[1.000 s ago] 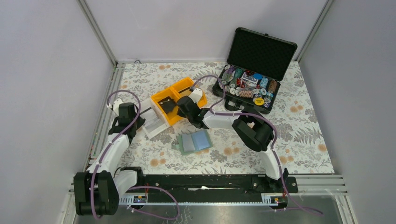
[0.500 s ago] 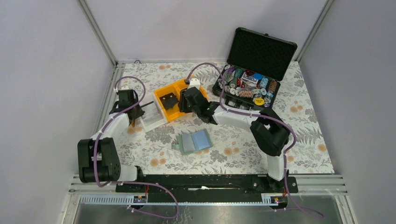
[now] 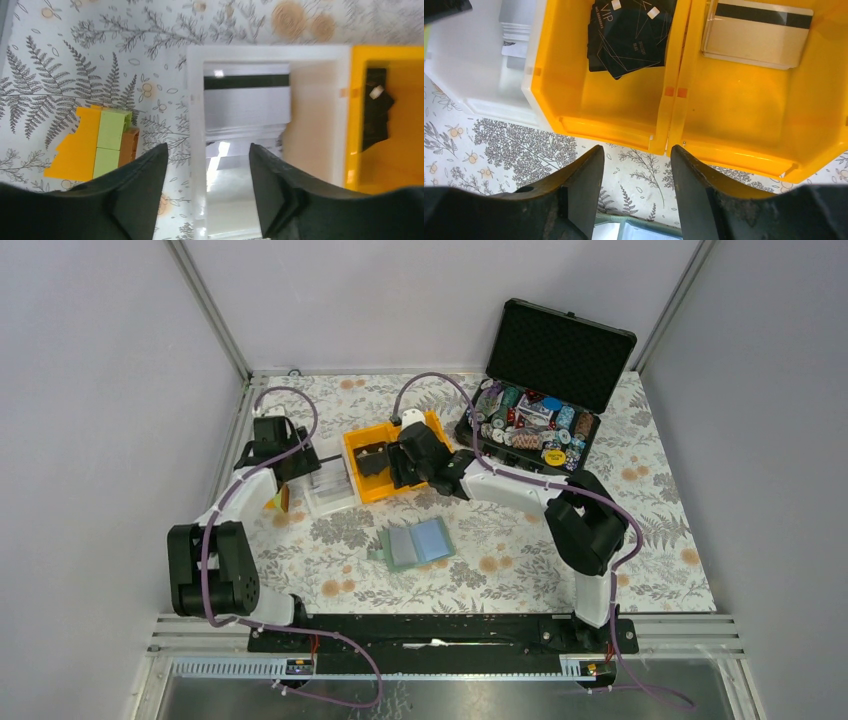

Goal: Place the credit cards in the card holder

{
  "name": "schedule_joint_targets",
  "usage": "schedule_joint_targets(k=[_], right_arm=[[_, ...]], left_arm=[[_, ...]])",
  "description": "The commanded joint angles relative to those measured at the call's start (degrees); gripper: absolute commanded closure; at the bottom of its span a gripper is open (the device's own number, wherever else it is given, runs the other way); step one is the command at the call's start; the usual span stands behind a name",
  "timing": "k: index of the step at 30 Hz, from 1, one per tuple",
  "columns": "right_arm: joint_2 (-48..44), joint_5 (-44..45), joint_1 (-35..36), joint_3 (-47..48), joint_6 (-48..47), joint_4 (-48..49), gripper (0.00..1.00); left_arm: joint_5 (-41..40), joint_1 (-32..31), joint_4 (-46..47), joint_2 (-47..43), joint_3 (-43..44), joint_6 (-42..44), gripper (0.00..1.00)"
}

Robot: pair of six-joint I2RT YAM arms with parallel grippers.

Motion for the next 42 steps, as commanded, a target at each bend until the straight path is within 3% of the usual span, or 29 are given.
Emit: schedule_joint_targets(k=[1,2,3,7,13,19,30,36,42], right_arm=[[-1.1,-1.2,-0.4,4.6,-5.0,-2.7,0.39],[-0.9,-1.8,-0.4,5.1,-5.7,-2.7,0.38],[-0.6,-2.6,-0.3,5.9,-6.5,-2.9,0.36],[2.4,-4.8,-0.4,11.3,-10.4,-4.4,0.30],[10.0,-7.5,-0.4,19.7,-16.5,-6.5,0.25],[18.9,-8.9,-0.4,28.2,-24.2,-8.7,0.22],[32.5,-3.6,-0.4,44.2,-34.3,-15.6,0.11],[33.5,-5.3,-0.4,45.3,-36.4,-18.7,0.12],[30.2,-13.5,-0.5,40.1,-38.6,-19.0,0.16]], left_arm=[[-0.6,-0.2,1.4,-6.4,4.8,-2.1,0.27],[-0.4,-0.1,1.0,-7.5,5.2,-2.9,0.16],[-0.4,-0.2,0.0,-8.8,5.7,-4.1,0.11],[0.5,-0.1,-7.6,-13.7,9.6,-8.6,0.05],[5.2,-0.2,-18.9,-20.8,14.5,-6.1,0.01],[2.4,-0.1,-21.8,-26.6,11.4,-2.6,0.01],[11.2,-0.2,-10.9,-23.9,2.3,-13.3,0.01],[2.0,-0.2,-0.9,-22.8,-8.2,-19.6,0.01],[-7.7,-0.2,3.1,-16.8,-9.3,-19.0,0.02]])
